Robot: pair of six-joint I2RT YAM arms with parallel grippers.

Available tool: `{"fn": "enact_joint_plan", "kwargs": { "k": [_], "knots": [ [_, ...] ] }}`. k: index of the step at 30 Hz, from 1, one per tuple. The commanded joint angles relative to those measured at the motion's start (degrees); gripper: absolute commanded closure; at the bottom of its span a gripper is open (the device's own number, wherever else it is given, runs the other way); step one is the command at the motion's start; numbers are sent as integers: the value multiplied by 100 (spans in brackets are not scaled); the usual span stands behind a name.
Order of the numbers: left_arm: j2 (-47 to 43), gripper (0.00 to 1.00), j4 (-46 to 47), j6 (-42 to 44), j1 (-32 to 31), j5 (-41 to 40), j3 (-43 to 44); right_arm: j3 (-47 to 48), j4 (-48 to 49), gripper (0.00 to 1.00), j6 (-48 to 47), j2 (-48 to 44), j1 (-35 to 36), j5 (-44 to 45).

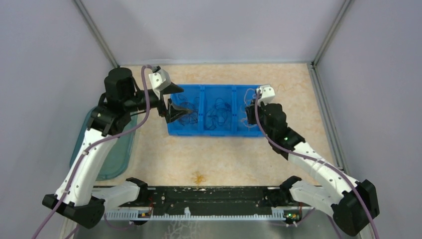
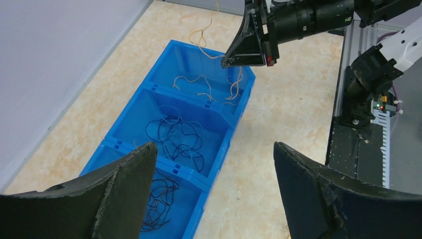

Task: Untangle the cables
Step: Place the cable in the bin.

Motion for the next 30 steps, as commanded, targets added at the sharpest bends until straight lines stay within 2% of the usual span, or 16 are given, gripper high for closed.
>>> {"fn": "enact_joint_plan", "kwargs": {
  "k": [1, 13, 20, 30],
  "knots": [
    [-162, 8, -135, 109, -35, -106, 174, 691, -584, 100, 66, 195, -195, -197],
    [-426, 5, 89, 11, -33, -71, 74, 1869, -1829, 100, -245, 1588, -419, -896],
    [-552, 4, 106, 138, -39, -123, -33, 1952, -1426, 100, 37, 1397, -423, -1709],
    [-625, 0, 220, 135, -40, -92, -130, 1795, -1870, 100, 677, 1272, -591, -1998]
  ]
}}
